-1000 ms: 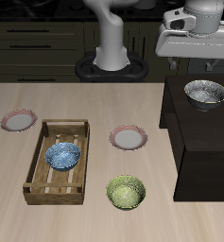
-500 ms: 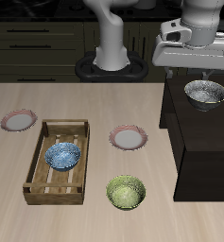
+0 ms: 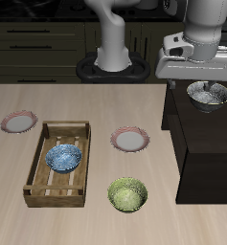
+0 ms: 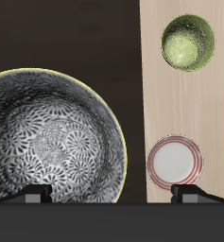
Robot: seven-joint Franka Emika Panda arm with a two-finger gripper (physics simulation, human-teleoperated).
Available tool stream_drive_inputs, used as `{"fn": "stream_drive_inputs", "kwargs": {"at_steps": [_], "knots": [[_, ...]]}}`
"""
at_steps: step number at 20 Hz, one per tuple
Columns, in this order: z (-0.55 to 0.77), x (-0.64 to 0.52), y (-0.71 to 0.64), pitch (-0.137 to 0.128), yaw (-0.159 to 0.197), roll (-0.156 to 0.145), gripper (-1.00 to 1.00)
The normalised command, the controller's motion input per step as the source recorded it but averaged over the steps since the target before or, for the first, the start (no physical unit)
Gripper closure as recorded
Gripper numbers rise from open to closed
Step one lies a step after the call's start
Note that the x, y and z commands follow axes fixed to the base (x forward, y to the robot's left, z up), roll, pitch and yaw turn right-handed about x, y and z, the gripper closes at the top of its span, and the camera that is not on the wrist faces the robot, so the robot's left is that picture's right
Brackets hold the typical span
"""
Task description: Place the black bowl onto the plate that is in the center of the table
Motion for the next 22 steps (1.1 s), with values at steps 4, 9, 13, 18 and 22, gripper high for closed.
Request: {"fn": "stream_drive_inputs", "kwargs": {"at_steps": [4, 9, 13, 18, 22], "knots": [[-0.28, -0.01, -0.1, 0.036, -0.019, 0.035, -1.0], [-0.2, -0.08, -0.08, 0.014, -0.039, 0.032, 1.0], [-0.04, -0.1, -0.02, -0.01, -0.032, 0.033, 1.0], [0.05, -0.12, 0.0, -0.017, -0.013, 0.028, 1.0], [0.27, -0.15, -0.22, -0.048, -0.029, 0.024, 1.0]]}}
